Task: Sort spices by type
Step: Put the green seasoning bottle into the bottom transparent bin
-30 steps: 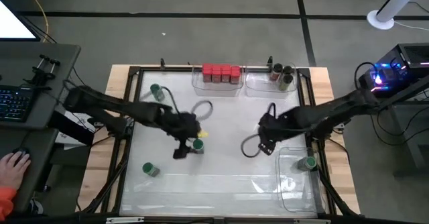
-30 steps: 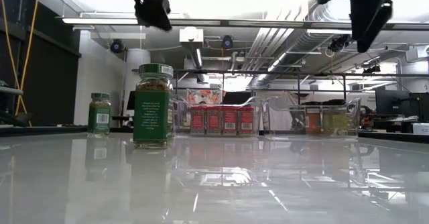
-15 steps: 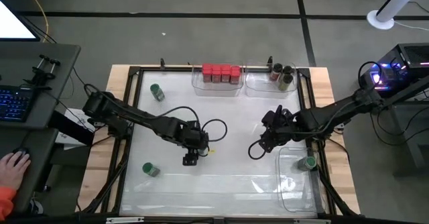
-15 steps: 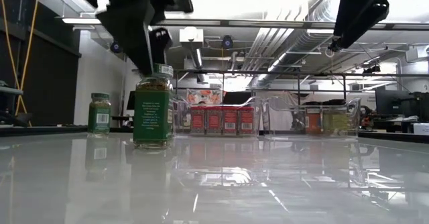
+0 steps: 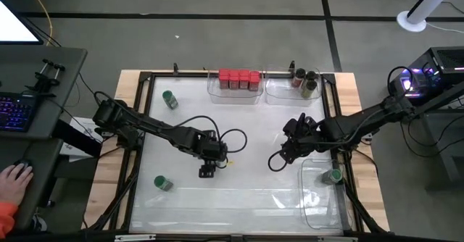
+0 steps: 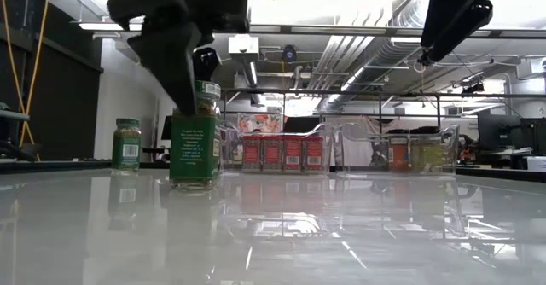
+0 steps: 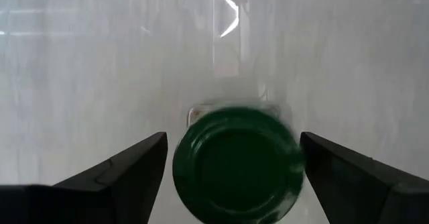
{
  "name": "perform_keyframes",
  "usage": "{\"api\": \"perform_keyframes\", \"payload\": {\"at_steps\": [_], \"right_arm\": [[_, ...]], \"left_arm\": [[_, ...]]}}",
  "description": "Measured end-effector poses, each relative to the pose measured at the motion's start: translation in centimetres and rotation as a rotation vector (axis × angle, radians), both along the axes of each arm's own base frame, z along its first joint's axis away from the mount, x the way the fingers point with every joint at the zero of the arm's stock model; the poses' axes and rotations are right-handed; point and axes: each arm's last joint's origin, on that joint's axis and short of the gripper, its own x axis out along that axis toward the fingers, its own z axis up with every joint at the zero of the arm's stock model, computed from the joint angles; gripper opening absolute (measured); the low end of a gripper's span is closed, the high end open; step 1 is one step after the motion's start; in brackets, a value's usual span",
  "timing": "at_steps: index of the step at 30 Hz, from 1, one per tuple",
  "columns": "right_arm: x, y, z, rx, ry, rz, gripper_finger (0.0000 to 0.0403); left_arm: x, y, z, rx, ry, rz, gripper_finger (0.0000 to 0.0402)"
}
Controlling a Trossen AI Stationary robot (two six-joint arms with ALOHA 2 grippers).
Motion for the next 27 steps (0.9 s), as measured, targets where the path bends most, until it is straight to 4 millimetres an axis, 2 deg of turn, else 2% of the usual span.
{"api": "perform_keyframes", "payload": {"at_steps": [18, 23, 27], "right_arm": [[0.2, 0.0, 0.0, 0.004, -0.017, -0.004, 0.0288], [0.2, 0.0, 0.0, 0.004, -0.018, -0.003, 0.0288], [0.2, 0.0, 0.1, 0.003, -0.020, -0.002, 0.0288]], "left_arm": [[-0.2, 0.0, -0.3, 0.003, 0.008, -0.009, 0.0326], [-1.5, 0.3, -0.4, 0.035, 0.137, -0.018, 0.0326], [-2.4, 0.9, 0.9, 0.064, 0.161, -0.021, 0.0326]]}}
